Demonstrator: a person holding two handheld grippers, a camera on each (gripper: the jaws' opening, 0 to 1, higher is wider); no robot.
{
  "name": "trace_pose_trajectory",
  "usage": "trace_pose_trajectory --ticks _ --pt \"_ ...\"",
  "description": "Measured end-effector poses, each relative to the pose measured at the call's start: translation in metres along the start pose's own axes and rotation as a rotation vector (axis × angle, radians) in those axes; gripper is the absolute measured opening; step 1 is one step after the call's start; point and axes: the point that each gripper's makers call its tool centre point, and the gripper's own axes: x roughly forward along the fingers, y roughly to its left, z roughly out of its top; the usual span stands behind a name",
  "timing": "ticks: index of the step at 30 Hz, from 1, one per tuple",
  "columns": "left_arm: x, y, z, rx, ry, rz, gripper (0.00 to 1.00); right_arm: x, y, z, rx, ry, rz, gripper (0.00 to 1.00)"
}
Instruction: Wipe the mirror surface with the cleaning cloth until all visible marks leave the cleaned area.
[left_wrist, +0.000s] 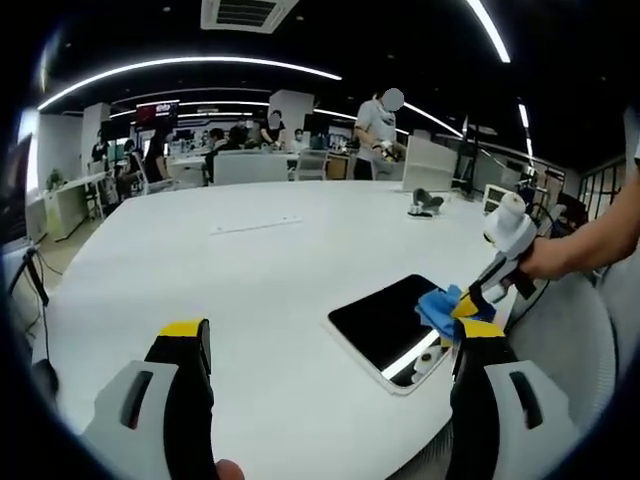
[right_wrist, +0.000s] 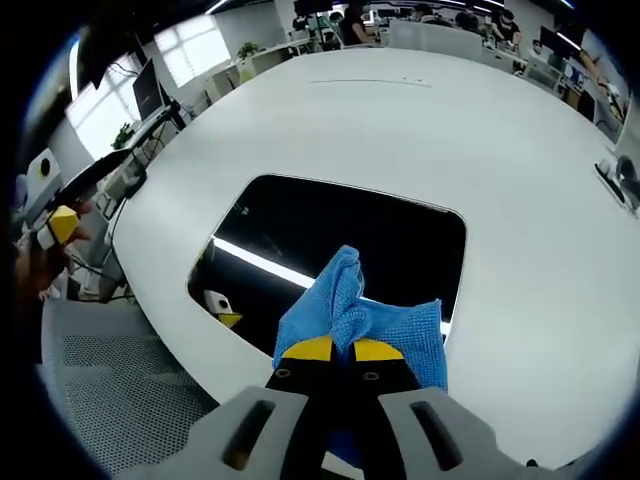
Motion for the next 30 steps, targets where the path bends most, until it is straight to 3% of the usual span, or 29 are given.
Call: trace_pose_trajectory --ticks 16,30 --pt "-0.001 -0.001 -0.025 0.013 0.023 0.002 0.99 -0.005 0.004 -0.009 0.014 -0.002 0.015 0.00" --pt "0.002 -0.005 -0.025 0.035 0.015 -0.018 0.99 -0.005 0.006 -0.011 0.007 -0.002 0.022 0.00"
